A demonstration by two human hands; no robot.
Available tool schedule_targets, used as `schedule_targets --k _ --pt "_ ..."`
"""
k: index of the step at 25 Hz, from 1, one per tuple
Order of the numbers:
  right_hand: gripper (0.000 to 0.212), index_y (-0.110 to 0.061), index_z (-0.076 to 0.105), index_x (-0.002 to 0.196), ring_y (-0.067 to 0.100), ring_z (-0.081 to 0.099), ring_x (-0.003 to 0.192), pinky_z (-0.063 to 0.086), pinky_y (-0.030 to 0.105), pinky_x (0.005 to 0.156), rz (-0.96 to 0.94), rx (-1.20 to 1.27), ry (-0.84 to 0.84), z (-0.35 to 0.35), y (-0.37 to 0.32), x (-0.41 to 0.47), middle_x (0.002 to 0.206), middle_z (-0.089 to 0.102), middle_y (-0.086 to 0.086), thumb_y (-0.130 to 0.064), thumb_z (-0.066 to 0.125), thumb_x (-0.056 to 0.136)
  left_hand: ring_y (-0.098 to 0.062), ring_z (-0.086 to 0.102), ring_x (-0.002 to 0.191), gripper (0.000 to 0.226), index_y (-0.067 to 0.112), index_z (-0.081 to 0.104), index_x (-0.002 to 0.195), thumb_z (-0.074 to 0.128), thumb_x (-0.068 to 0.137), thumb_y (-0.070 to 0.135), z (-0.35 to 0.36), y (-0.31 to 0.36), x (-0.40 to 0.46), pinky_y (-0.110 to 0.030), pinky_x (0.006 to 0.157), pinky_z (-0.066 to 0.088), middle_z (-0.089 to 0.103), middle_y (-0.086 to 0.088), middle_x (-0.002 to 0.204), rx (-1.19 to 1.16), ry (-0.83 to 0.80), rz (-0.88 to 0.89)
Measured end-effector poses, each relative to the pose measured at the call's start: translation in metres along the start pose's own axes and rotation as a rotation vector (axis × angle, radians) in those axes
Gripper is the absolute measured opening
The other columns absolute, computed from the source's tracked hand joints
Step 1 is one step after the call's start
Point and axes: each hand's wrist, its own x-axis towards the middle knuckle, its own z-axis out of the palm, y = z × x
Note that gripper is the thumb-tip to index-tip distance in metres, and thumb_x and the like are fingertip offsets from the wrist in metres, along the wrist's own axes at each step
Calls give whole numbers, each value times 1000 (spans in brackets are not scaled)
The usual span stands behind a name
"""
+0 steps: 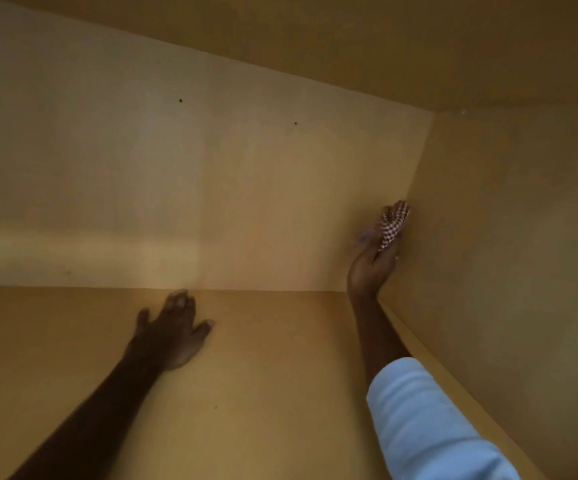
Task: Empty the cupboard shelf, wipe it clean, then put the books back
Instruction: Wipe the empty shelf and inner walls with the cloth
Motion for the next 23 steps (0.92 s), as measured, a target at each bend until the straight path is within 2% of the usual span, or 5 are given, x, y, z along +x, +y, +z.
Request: schedule_targets --k 3,9,14,18,23 --pt "61 -5 24 157 37 30 149 18 46 125 -273 -604 -244 -43 58 30 161 30 24 -18 41 100 -10 -5 155 76 18 7 161 22 101 62 -3 -2 0 -52 123 7 -5 3 169 19 -5 -19" --pt "76 -2 -10 158 42 13 153 17 49 123 336 -1014 -757 -38 64 -21 166 -3 27 -13 37 100 -10 -8 154 79 18 2 161 18 100 65 1 -8 1 -52 123 7 -10 4 169 60 -27 -12" --pt "61 -32 18 160 34 28 150 22 50 121 292 -1104 -957 -41 -1 -17 167 18 10 -26 39 102 -12 -8 155 76 18 6 161 16 101 63 -1 -4 2 -56 122 7 -8 2 169 95 -52 -20" --pt "53 -30 40 152 35 46 138 32 44 116 249 -1034 -1046 1 -54 -70 156 43 12 -30 41 100 -12 -5 155 74 17 7 161 19 102 60 -5 -4 -5 -57 122 5 -4 2 169 82 -60 -43" --pt "60 -49 38 148 37 49 135 38 45 115 58 -895 -1278 74 -101 -145 157 40 8 -31 44 91 -16 3 155 71 9 14 160 35 104 49 -15 -19 -20 -40 125 10 6 -5 169 -62 -8 74"
